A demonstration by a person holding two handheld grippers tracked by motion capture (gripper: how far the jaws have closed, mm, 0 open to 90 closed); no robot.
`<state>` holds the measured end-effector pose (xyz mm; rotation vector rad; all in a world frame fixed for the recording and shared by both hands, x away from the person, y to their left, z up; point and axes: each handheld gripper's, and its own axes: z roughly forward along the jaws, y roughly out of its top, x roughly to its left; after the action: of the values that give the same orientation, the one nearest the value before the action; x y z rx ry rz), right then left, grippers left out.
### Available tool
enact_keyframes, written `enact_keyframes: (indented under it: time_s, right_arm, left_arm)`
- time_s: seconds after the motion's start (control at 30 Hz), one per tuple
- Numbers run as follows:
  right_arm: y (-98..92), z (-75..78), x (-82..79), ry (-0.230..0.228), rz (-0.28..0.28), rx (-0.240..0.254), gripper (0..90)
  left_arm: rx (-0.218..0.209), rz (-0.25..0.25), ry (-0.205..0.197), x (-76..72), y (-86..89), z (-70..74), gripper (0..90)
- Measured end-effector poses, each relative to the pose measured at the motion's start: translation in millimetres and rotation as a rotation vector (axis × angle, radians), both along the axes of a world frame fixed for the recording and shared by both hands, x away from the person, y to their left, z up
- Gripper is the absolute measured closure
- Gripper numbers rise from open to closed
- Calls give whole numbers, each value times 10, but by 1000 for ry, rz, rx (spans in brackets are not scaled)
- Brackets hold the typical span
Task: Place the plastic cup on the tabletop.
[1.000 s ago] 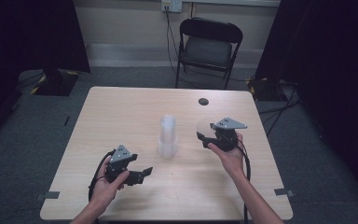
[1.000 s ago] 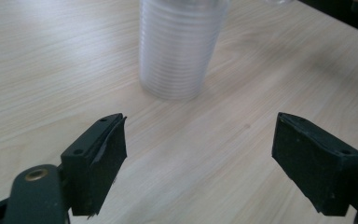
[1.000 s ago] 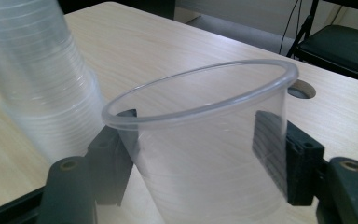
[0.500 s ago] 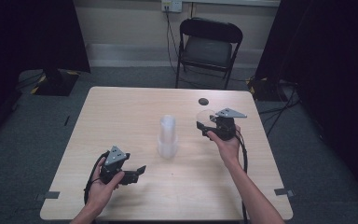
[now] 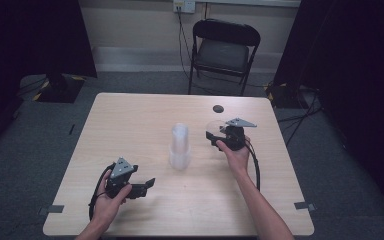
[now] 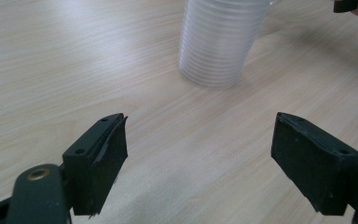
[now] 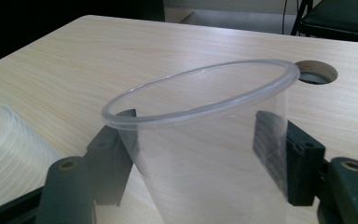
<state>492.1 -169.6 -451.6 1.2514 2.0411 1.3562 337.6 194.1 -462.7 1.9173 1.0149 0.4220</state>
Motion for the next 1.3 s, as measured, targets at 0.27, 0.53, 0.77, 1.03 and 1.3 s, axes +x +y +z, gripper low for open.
enact_keyframes:
  time_s: [0.27,0.53,0.77,1.03,1.3]
  right_arm:
    - [114,-134,26,24,8,1,306]
    - [182,-187,22,13,13,7,304]
    - [193,-219,-21,10,25,4,283]
    - [145,-215,-65,4,32,-11,266]
    - [83,-213,-96,4,28,-12,250]
  left_arm:
    - [0,2,4,-9,-6,-2,183]
    - [2,4,12,-4,-9,-22,184]
    - [7,12,12,1,-12,-26,184]
    - [5,12,13,-2,-14,-29,184]
    - [7,16,13,-1,-13,-29,184]
